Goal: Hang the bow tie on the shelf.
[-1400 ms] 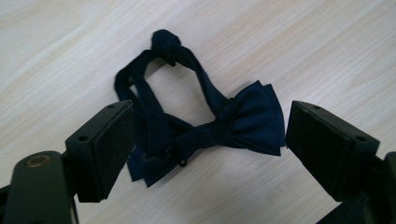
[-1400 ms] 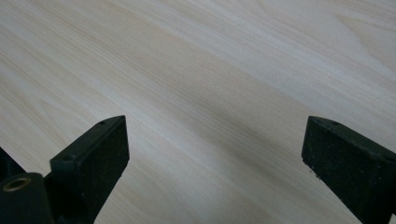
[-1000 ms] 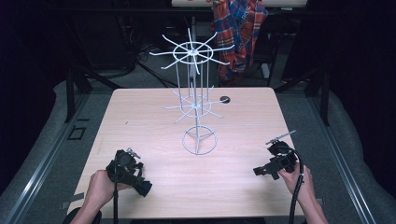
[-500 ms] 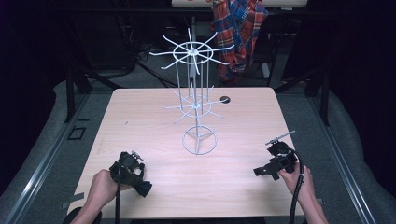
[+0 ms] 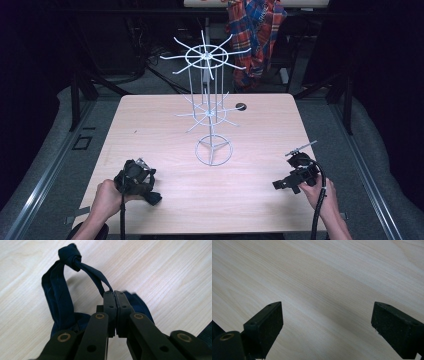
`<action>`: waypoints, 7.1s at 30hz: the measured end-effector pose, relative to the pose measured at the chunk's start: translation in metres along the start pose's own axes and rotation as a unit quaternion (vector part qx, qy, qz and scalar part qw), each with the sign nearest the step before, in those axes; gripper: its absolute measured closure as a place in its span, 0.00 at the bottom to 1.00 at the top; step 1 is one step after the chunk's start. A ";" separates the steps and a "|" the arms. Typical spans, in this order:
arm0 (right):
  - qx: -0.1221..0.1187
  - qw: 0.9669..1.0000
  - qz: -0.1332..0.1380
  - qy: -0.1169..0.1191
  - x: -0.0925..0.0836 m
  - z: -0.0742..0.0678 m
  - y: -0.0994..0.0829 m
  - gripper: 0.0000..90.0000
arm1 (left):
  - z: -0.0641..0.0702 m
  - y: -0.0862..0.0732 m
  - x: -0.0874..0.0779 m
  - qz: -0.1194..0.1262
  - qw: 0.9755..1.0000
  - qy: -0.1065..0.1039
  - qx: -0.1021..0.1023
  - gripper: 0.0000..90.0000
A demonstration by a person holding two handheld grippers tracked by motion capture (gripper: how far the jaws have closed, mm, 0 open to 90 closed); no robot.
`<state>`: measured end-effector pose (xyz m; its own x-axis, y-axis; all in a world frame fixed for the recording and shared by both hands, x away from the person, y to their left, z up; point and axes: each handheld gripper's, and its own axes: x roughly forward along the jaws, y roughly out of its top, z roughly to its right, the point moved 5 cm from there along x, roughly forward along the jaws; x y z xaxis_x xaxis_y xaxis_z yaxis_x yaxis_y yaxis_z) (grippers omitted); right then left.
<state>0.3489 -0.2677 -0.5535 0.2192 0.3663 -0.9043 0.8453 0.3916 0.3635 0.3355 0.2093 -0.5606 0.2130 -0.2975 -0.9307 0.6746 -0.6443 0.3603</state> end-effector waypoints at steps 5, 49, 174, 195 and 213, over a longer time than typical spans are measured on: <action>-0.003 1.000 -0.001 0.001 -0.001 0.000 0.000 0.11 | -0.001 0.000 -0.009 0.023 1.000 0.000 -0.003 0.99; -0.003 1.000 0.007 -0.009 -0.005 0.004 -0.001 0.11 | 0.001 0.031 -0.059 0.181 0.983 0.025 0.000 0.99; 0.007 1.000 0.010 -0.004 -0.005 0.006 -0.003 0.11 | -0.004 0.147 -0.077 0.289 0.954 0.007 0.071 0.99; 0.005 1.000 0.005 -0.006 -0.006 0.007 -0.004 0.11 | 0.002 0.156 -0.063 0.276 0.958 -0.005 0.081 0.99; 0.001 1.000 0.001 -0.012 -0.007 0.008 -0.004 0.11 | 0.005 0.163 -0.052 0.265 0.960 -0.014 0.089 0.99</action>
<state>0.3478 -0.2784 -0.5508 0.2316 0.3473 -0.9087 0.8463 0.3887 0.3642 0.4308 0.1156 -0.4531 0.4722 -0.6346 -0.6118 0.3452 -0.5055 0.7907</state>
